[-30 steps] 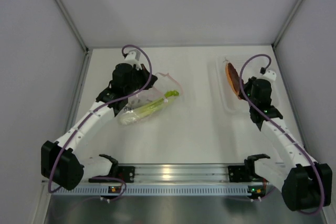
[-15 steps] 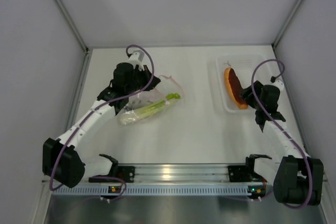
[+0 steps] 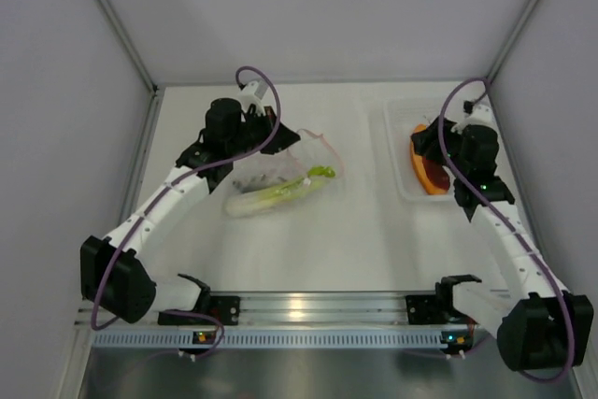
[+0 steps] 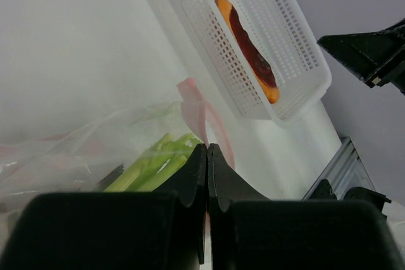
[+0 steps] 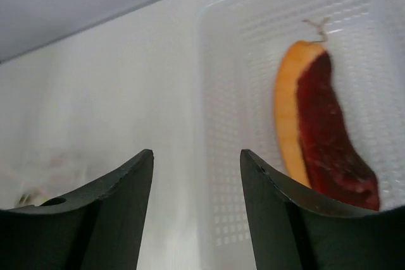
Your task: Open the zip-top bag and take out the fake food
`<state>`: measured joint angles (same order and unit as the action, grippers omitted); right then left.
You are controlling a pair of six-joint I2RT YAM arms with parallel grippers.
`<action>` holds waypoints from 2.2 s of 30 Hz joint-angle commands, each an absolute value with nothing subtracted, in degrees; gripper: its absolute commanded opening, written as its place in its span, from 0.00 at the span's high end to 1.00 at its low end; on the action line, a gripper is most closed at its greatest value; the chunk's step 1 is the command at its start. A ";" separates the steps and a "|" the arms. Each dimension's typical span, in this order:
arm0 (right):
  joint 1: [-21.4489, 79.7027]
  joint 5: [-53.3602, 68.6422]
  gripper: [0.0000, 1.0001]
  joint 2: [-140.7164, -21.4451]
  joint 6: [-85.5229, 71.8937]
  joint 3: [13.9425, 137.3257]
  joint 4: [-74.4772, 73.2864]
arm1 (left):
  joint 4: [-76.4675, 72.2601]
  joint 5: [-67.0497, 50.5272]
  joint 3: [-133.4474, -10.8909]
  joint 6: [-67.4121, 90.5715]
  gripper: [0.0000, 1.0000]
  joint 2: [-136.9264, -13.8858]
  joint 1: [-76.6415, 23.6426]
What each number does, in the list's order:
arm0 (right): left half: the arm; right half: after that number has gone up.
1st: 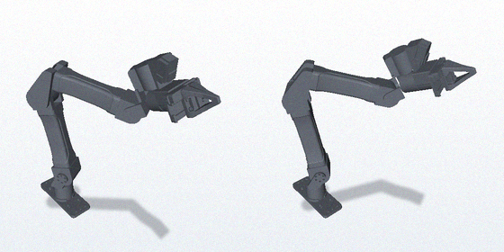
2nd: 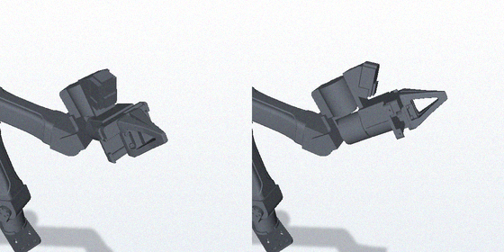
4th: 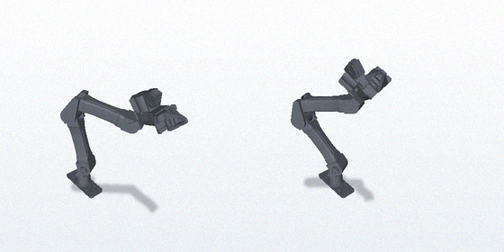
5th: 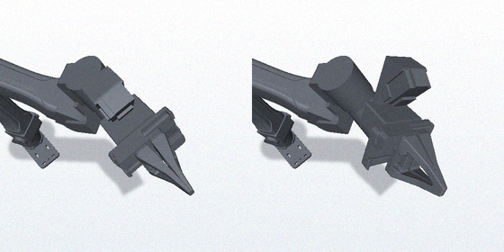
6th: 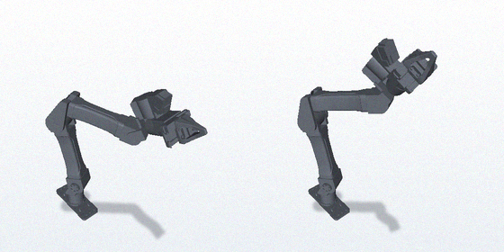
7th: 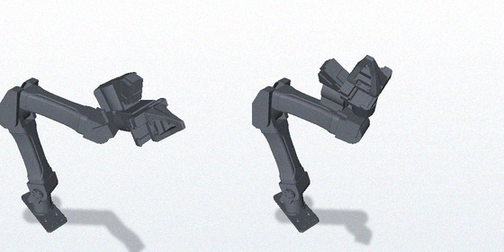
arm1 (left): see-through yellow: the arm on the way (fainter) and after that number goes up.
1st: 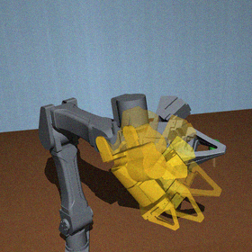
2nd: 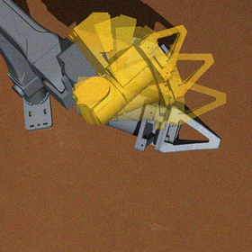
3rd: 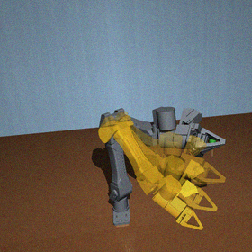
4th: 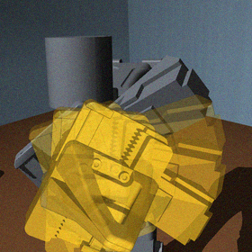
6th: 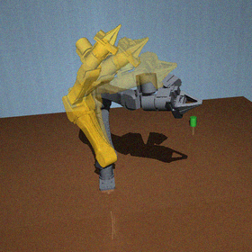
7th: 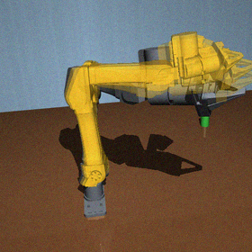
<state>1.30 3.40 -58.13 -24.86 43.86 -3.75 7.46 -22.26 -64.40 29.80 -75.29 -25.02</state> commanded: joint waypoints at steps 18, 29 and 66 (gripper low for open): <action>44.29 7.83 0.54 -70.57 -5.81 48.87 8.35 | -1.22 -40.34 -69.08 34.71 1.00 -76.46 -27.51; 46.58 6.15 0.39 -73.12 -0.71 43.16 5.28 | -1.67 -38.85 -66.97 34.63 1.00 -78.39 -27.51; 52.38 -2.11 0.24 -95.46 -4.21 41.67 14.58 | 1.84 -34.18 -57.13 28.48 1.00 -81.47 -28.04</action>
